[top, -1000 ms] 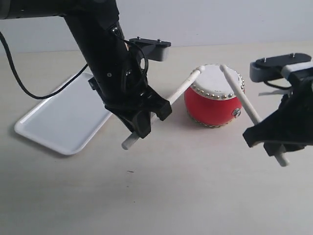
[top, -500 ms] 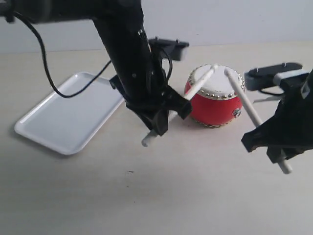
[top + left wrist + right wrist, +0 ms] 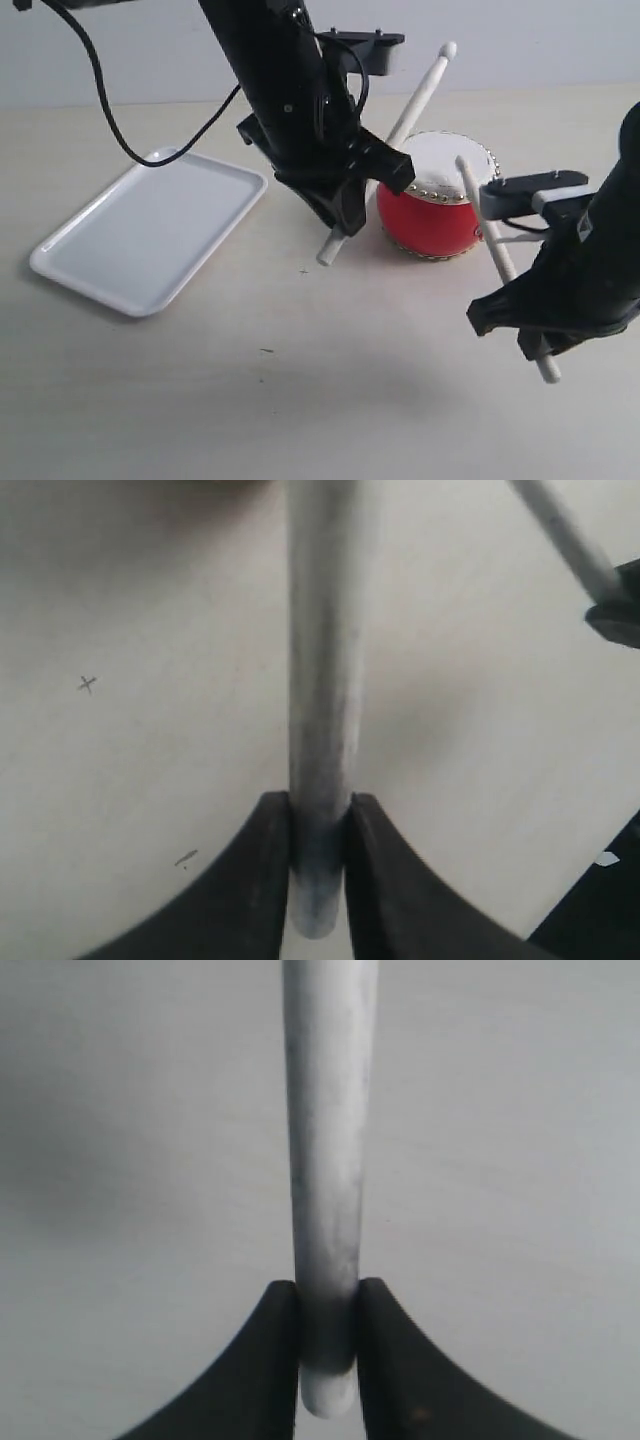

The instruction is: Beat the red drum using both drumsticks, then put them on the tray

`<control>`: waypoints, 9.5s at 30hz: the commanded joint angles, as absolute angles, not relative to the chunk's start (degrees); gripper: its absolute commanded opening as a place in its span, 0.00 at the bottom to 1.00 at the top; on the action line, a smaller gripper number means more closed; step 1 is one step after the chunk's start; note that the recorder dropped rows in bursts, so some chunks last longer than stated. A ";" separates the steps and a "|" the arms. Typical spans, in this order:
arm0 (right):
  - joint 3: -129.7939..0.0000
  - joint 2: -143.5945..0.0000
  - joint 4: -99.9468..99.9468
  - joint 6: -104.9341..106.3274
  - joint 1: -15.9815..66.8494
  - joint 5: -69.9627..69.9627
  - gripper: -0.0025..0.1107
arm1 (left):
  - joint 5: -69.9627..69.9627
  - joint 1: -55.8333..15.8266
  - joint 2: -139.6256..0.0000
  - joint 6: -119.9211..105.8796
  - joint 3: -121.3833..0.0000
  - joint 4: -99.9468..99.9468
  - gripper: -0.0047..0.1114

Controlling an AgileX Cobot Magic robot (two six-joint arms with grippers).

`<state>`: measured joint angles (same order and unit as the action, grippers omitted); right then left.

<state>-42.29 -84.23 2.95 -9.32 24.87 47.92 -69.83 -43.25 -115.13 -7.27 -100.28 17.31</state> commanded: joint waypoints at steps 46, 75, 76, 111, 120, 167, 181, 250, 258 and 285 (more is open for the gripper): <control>-43.09 -77.15 4.16 -10.15 24.67 40.39 0.02 | -69.96 -45.13 -124.93 -5.32 -104.15 18.94 0.04; -49.75 -63.33 15.84 -4.58 24.67 49.07 0.02 | -69.96 -43.18 -100.41 -3.78 -93.11 7.61 0.04; -49.75 -63.33 16.50 -4.58 24.67 49.55 0.02 | -69.96 -42.21 -100.03 -4.04 -90.80 7.56 0.04; -49.63 -63.53 18.04 -2.93 24.67 51.00 0.02 | -69.96 -21.14 -109.40 -17.97 -81.48 4.01 0.04; -49.55 -65.61 18.04 -2.67 24.67 51.06 0.02 | -69.96 -21.14 -113.38 -17.77 -89.54 5.20 0.04; -49.55 -67.81 17.67 -1.60 24.67 50.73 0.02 | -67.12 -10.55 -122.57 -16.35 -89.64 0.00 0.04; -49.55 -68.89 17.67 -1.55 24.67 52.01 0.02 | -64.74 -10.55 -122.57 -19.52 -89.64 0.00 0.04; -49.40 -68.92 39.20 23.55 24.67 53.46 0.02 | -69.96 -10.78 -111.72 -55.26 -67.80 77.38 0.46; -49.40 -74.87 44.49 30.76 24.67 55.24 0.02 | -69.96 -10.90 -108.88 -63.61 -57.19 85.38 0.46; -49.40 -90.64 75.29 58.93 24.67 69.96 0.02 | -69.96 -10.90 -80.77 -70.08 -34.20 84.80 0.39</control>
<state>-49.38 -89.65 73.99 57.76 24.87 69.50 -69.53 -10.58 -83.32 -69.61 -36.30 83.51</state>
